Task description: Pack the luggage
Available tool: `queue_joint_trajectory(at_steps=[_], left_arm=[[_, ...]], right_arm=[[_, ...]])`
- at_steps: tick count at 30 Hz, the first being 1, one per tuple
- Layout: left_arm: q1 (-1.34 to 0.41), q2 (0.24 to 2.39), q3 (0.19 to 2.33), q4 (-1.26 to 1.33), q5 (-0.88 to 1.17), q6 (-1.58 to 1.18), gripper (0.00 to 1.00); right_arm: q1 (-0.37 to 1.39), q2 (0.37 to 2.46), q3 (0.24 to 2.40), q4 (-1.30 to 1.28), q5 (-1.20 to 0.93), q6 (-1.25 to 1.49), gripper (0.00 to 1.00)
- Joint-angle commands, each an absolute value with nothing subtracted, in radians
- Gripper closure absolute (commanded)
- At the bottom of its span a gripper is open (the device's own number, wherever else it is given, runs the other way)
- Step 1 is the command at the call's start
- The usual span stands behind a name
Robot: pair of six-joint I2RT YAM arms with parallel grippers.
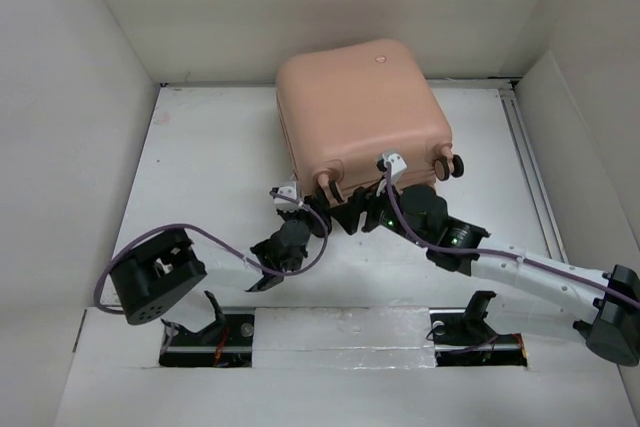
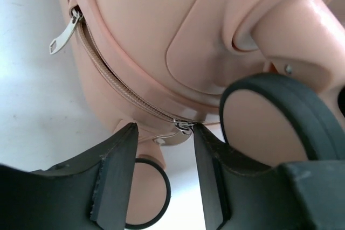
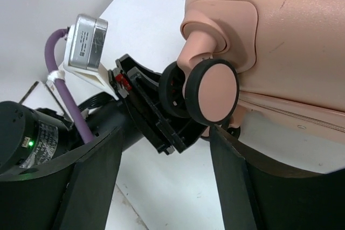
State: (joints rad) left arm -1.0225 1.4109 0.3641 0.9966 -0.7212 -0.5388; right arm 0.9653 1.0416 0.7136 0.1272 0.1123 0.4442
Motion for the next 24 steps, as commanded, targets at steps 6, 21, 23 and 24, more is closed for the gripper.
queue_joint_trajectory(at_steps=[6,21,23,24], left_arm=[[-1.068,1.563,0.379,1.445,-0.86,-0.43,0.67],[-1.068,1.525,0.353,1.44,-0.908,-0.373,1.0],[-1.068,1.514,0.353,1.431,-0.908,-0.373,1.0],[-1.068,1.514,0.344,1.431,-0.908,-0.373,1.0]], right_arm=[[0.957,1.0,0.658,0.248,0.037,0.482,0.32],[0.957,1.215,0.851,0.177,0.106,0.472,0.12],[0.948,1.253,0.888,0.176,0.129,0.472,0.11],[0.948,1.279,0.897,0.176,0.141,0.486,0.11]])
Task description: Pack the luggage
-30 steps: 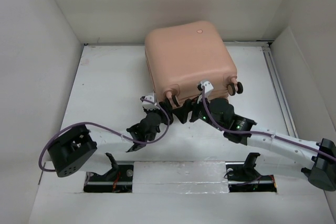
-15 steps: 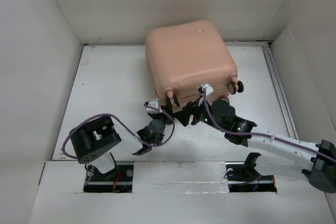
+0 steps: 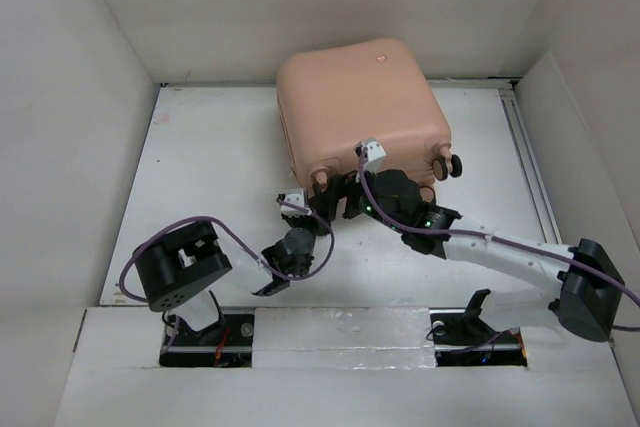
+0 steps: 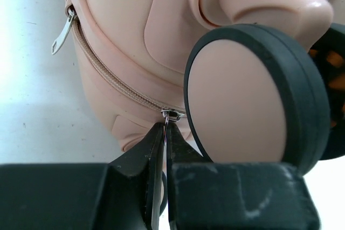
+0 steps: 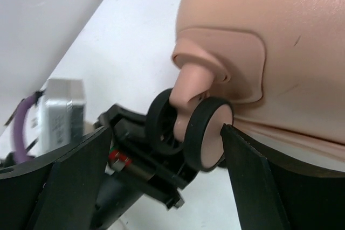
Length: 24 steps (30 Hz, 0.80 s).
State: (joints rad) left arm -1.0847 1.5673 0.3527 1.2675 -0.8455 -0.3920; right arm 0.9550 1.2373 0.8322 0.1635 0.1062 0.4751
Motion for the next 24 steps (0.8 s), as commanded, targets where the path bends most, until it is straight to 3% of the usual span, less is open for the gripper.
queue_joint_trajectory(at_steps=[1,4,9,13,15,16,17,20,23,24], left_arm=[[-1.068,1.514,0.344,1.431,-0.908,-0.373,1.0],[-1.068,1.514,0.344,1.431,-0.908,-0.382,1.0],[-1.068,1.514,0.334,1.431,-0.908,-0.391,1.0],[-1.068,1.514,0.334,1.422,-0.908,-0.4,1.0],[-1.068,1.514,0.325,1.422,-0.908,-0.41,1.0],[-1.057,1.514,0.325,1.422,-0.908,-0.41,1.0],[-1.057,1.514,0.313,1.411,-0.908,-0.41,1.0],[-1.035,1.491,0.301,1.382,-0.908,-0.419,1.0],[-1.026,1.471,0.291,1.356,-0.933,-0.433,1.0],[-1.026,1.459,0.291,1.347,-0.933,-0.433,1.0]], right_arm=[[0.948,1.29,0.897,0.176,0.173,0.495,0.11],[0.939,1.325,0.92,0.154,0.221,0.506,0.07],[0.939,1.387,0.965,0.133,0.256,0.518,0.1],[0.939,1.43,0.986,0.133,0.276,0.518,0.35],[0.93,1.443,0.997,0.123,0.276,0.518,0.43],[0.93,1.454,0.997,0.114,0.276,0.518,0.53],[0.93,1.454,0.997,0.114,0.276,0.518,0.74],[0.92,1.424,0.967,0.103,0.288,0.509,0.98],[0.898,1.382,0.934,0.094,0.275,0.5,1.0],[0.897,1.37,0.924,0.094,0.264,0.491,0.95]])
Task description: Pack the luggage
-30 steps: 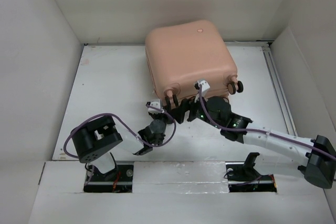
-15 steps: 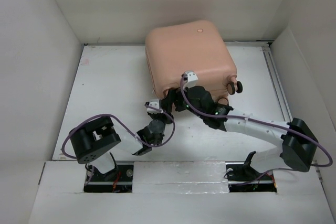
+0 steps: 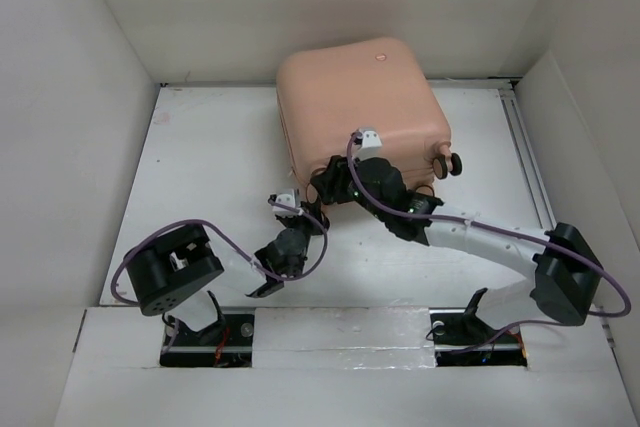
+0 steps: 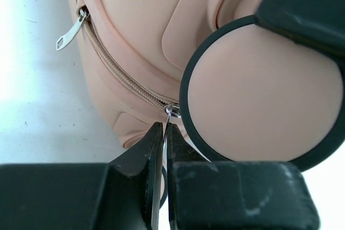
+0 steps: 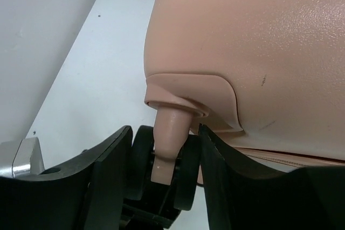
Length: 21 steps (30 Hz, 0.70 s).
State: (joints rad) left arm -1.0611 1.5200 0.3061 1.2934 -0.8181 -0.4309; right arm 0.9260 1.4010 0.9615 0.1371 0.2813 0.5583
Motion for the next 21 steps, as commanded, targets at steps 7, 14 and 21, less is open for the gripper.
queue_joint_trajectory(at_steps=[7,14,21], left_arm=[[-1.026,1.448,0.301,1.327,-0.924,-0.42,1.0],[-1.026,1.459,0.301,1.318,-0.914,-0.451,1.0],[-1.026,1.459,0.301,1.318,-0.905,-0.451,1.0]], right_arm=[[0.897,1.405,1.037,-0.044,0.17,0.419,0.13],[0.897,1.454,1.109,-0.1,0.155,0.428,0.09],[0.897,1.511,1.137,-0.124,0.146,0.463,0.42]])
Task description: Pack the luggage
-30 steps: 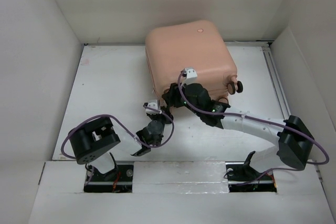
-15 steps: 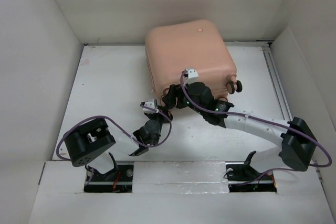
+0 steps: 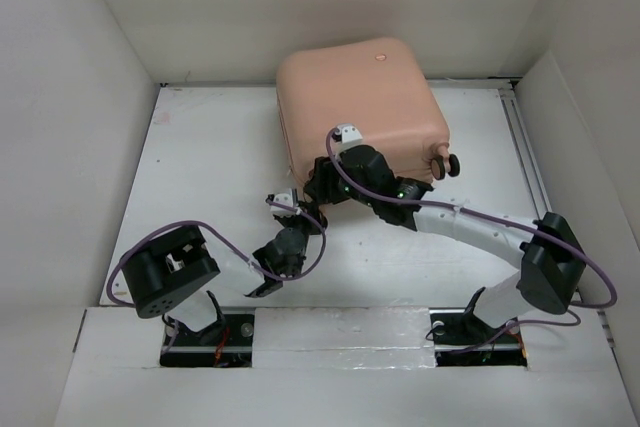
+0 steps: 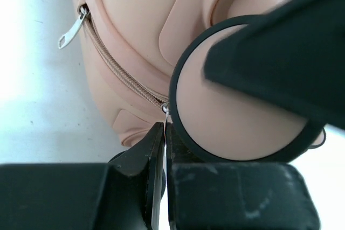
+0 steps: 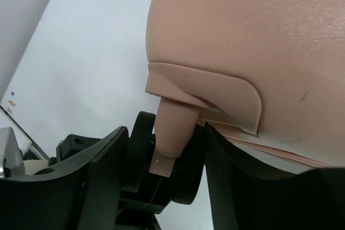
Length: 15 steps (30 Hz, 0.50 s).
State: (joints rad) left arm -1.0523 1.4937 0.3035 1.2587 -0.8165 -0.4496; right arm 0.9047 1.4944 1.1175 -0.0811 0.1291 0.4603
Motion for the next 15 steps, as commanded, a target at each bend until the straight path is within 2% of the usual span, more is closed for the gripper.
queue_joint_trajectory(at_steps=[1,3,4,7,9,12,13,14,15], left_arm=[[-1.026,1.459,0.301,1.318,-0.905,-0.451,1.0],[-1.026,1.469,0.301,1.327,-0.905,-0.451,1.0],[-1.026,1.47,0.301,1.327,-0.905,-0.451,1.0],[-1.026,1.47,0.301,1.327,-0.894,-0.46,1.0],[-1.026,1.47,0.301,1.327,-0.894,-0.46,1.0],[-1.026,1.47,0.301,1.327,-0.894,-0.46,1.0],[-1.026,1.47,0.301,1.327,-0.894,-0.46,1.0],[-1.026,1.47,0.301,1.327,-0.894,-0.46,1.0],[-1.026,1.47,0.301,1.327,-0.903,-0.46,1.0]], right_arm=[[0.897,1.511,1.137,-0.106,0.146,0.475,0.48],[0.897,1.511,1.127,-0.106,0.146,0.476,0.53],[0.897,1.511,1.127,-0.106,0.146,0.476,0.49],[0.897,1.52,1.127,-0.117,0.146,0.485,0.29],[0.897,1.52,1.097,-0.117,0.146,0.494,0.25],[0.897,1.52,1.072,-0.117,0.146,0.505,0.24],[0.897,1.511,1.062,-0.117,0.146,0.505,0.28],[0.897,1.511,1.062,-0.117,0.146,0.505,0.42],[0.897,1.5,1.062,-0.117,0.146,0.505,0.49]])
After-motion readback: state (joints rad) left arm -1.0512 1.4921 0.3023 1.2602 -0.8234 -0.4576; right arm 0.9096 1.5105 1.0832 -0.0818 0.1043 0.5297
